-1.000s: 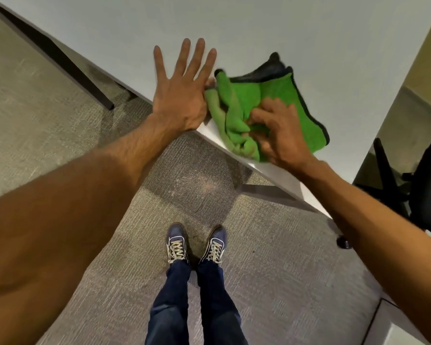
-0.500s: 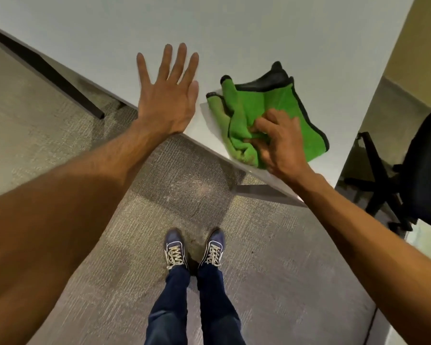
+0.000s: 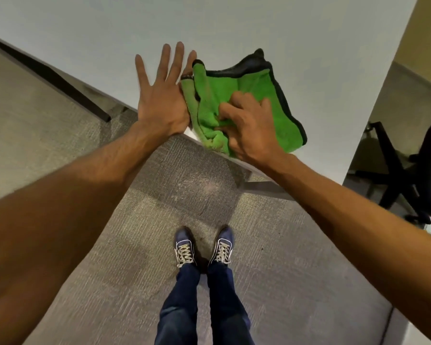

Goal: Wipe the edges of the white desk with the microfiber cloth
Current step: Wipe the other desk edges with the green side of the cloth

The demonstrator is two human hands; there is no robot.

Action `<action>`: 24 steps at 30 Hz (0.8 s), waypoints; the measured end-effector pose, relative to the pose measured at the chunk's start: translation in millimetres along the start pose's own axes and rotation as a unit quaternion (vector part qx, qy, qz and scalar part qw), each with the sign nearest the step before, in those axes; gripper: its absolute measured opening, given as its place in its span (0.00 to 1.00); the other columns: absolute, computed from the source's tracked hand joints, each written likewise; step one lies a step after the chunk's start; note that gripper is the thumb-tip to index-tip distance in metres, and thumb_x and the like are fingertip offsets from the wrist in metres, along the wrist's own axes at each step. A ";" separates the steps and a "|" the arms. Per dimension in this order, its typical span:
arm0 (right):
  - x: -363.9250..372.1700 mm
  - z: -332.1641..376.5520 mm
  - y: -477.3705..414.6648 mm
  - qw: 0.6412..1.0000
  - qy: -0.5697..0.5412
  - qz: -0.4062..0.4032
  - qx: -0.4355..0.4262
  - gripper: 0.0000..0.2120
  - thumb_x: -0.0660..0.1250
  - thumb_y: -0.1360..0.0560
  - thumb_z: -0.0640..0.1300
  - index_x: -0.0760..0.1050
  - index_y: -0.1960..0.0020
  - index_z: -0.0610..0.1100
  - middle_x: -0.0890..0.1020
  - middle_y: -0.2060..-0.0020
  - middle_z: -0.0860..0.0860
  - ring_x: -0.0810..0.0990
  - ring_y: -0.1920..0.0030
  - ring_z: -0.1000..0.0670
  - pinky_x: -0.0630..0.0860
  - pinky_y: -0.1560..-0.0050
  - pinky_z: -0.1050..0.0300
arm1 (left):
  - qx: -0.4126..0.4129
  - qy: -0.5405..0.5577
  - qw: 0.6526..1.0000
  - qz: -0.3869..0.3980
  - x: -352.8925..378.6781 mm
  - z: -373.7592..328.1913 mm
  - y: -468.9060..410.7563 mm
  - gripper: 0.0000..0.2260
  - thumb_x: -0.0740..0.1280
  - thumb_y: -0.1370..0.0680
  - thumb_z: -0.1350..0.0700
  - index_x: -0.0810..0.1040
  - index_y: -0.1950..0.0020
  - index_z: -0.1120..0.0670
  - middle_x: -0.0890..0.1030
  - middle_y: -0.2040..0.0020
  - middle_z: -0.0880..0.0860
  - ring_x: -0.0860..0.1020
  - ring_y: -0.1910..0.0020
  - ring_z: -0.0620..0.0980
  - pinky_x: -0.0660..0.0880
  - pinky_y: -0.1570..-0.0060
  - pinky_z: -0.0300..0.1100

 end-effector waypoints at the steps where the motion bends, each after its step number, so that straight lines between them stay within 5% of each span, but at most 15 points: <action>1: -2.0 -11.3 -6.9 1.000 0.000 0.009 0.017 0.05 0.64 0.28 0.42 0.79 0.55 0.45 0.77 0.58 0.47 0.75 0.55 0.43 0.60 0.53 0.50 | -0.003 0.003 1.000 0.000 -0.3 -0.2 -0.6 0.32 0.43 0.17 0.37 0.41 0.17 0.51 0.44 0.16 0.55 0.43 0.18 0.57 0.43 0.27 0.74; 5: -16.9 -68.9 -36.1 0.987 0.043 -0.020 0.153 0.12 0.67 0.29 0.48 0.80 0.46 0.49 0.76 0.43 0.45 0.73 0.36 0.41 0.61 0.40 0.42 | -0.024 0.033 0.999 -0.010 -1.7 -1.7 -0.3 0.26 0.39 0.15 0.44 0.43 0.17 0.49 0.45 0.16 0.52 0.43 0.18 0.55 0.43 0.26 0.72; 7: -10.0 -81.4 -34.7 0.980 0.053 0.019 0.190 0.19 0.63 0.22 0.59 0.76 0.34 0.56 0.68 0.26 0.44 0.61 0.22 0.40 0.51 0.29 0.24 | -0.023 0.032 0.999 -0.008 -2.1 -2.4 -0.8 0.26 0.39 0.15 0.45 0.43 0.17 0.49 0.45 0.16 0.52 0.42 0.18 0.54 0.43 0.25 0.71; 9: 4.9 -82.4 -24.5 0.977 0.077 0.068 0.189 0.26 0.54 0.19 0.67 0.64 0.22 0.64 0.56 0.17 0.48 0.48 0.17 0.41 0.41 0.29 0.18 | -0.025 0.032 0.999 -0.005 -1.3 -2.1 -1.6 0.26 0.39 0.15 0.45 0.43 0.17 0.49 0.44 0.16 0.52 0.42 0.18 0.54 0.43 0.25 0.71; 12: 11.4 -72.0 -15.8 0.977 0.095 0.099 0.161 0.29 0.48 0.19 0.72 0.56 0.20 0.67 0.52 0.16 0.50 0.46 0.16 0.43 0.42 0.28 0.17 | -0.032 0.033 0.999 -0.004 -1.4 -1.2 -2.1 0.26 0.39 0.14 0.45 0.43 0.17 0.49 0.44 0.16 0.52 0.42 0.18 0.54 0.42 0.25 0.71; 20: 19.7 -27.4 33.6 0.981 0.129 0.124 0.071 0.36 0.47 0.24 0.76 0.57 0.19 0.63 0.57 0.17 0.52 0.53 0.17 0.45 0.52 0.26 0.23 | -0.029 0.022 0.999 -0.001 -1.3 -0.9 -1.6 0.27 0.38 0.16 0.46 0.42 0.17 0.49 0.45 0.16 0.53 0.44 0.18 0.55 0.44 0.26 0.72; 24: 19.6 -34.4 28.3 0.981 0.144 0.126 0.042 0.30 0.46 0.20 0.71 0.58 0.20 0.64 0.59 0.18 0.51 0.55 0.18 0.43 0.53 0.27 0.23 | -0.028 0.018 0.999 -0.002 -0.1 -0.3 -1.1 0.27 0.39 0.16 0.45 0.42 0.17 0.49 0.46 0.16 0.53 0.44 0.18 0.55 0.45 0.26 0.72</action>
Point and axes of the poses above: each hand's wrist, its own y-axis away from the middle knuckle, its own x-axis out of the palm, z = x × y, the point moved 8 cm from there along -y, towards the middle knuckle
